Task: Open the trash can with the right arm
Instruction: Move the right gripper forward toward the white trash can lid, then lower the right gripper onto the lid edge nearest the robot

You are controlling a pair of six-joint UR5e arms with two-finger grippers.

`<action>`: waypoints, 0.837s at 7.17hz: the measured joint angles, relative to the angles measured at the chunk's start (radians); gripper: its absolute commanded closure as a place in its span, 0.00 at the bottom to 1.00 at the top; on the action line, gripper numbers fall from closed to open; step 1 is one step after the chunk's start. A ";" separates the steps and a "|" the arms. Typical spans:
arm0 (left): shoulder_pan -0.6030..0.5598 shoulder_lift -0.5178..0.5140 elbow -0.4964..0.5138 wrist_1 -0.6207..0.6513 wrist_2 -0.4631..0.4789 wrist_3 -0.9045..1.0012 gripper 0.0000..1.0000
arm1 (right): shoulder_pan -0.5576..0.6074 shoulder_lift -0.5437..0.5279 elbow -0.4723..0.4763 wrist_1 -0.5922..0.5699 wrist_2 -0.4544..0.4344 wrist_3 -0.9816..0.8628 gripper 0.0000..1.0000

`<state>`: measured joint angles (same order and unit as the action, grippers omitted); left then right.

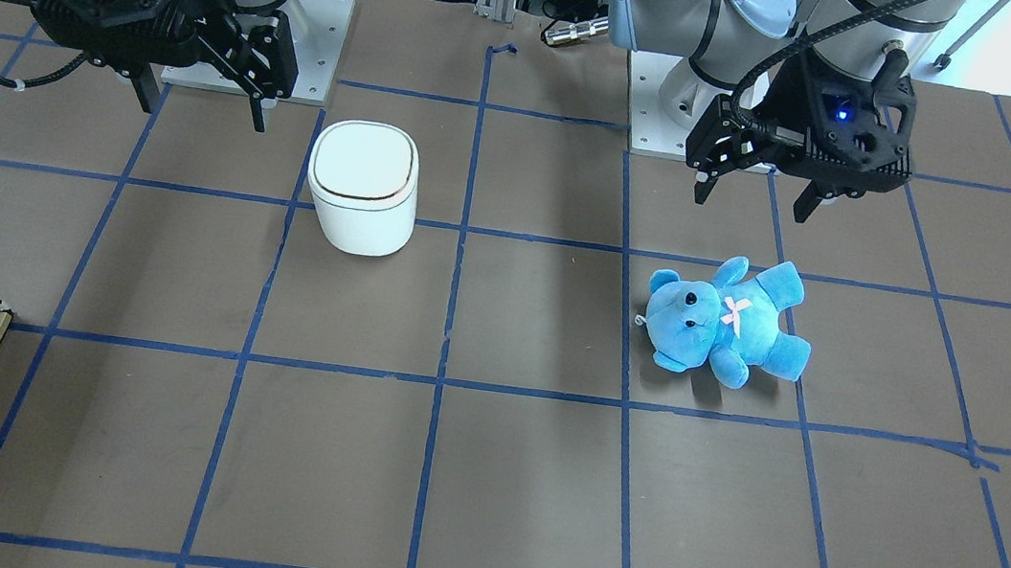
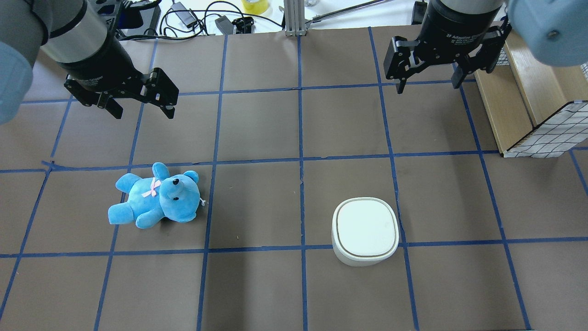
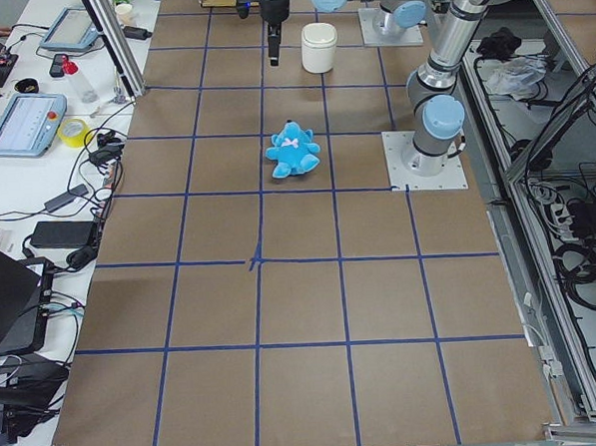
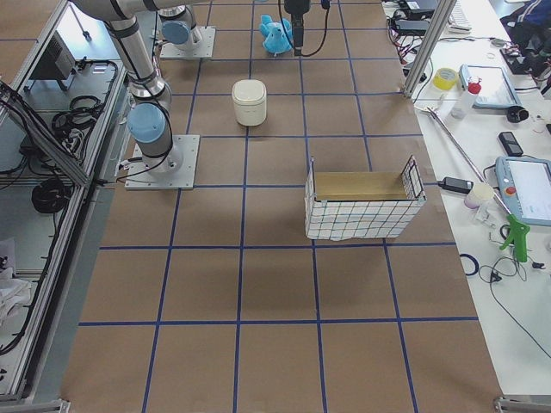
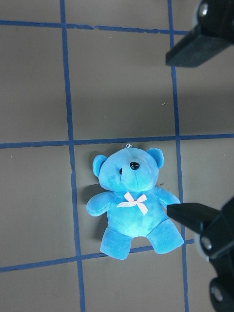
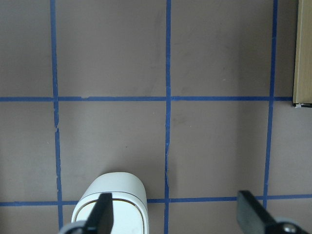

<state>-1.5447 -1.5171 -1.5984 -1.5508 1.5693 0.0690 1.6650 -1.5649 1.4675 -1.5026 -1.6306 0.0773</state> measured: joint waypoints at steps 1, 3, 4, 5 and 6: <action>0.000 0.000 0.000 0.000 0.000 0.000 0.00 | 0.018 -0.001 0.023 0.017 0.001 0.012 0.96; 0.000 0.000 0.000 0.000 0.000 0.000 0.00 | 0.074 -0.004 0.104 0.028 0.002 0.080 1.00; 0.000 0.000 0.000 0.000 0.000 0.000 0.00 | 0.092 -0.007 0.149 0.030 0.001 0.102 1.00; 0.000 0.000 0.000 0.000 0.000 0.000 0.00 | 0.103 -0.009 0.202 0.027 0.004 0.116 1.00; 0.000 0.000 0.000 0.000 0.000 0.000 0.00 | 0.109 -0.010 0.258 0.018 0.010 0.126 1.00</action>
<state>-1.5447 -1.5171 -1.5984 -1.5509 1.5693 0.0690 1.7743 -1.5753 1.7253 -1.4845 -1.6210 0.2034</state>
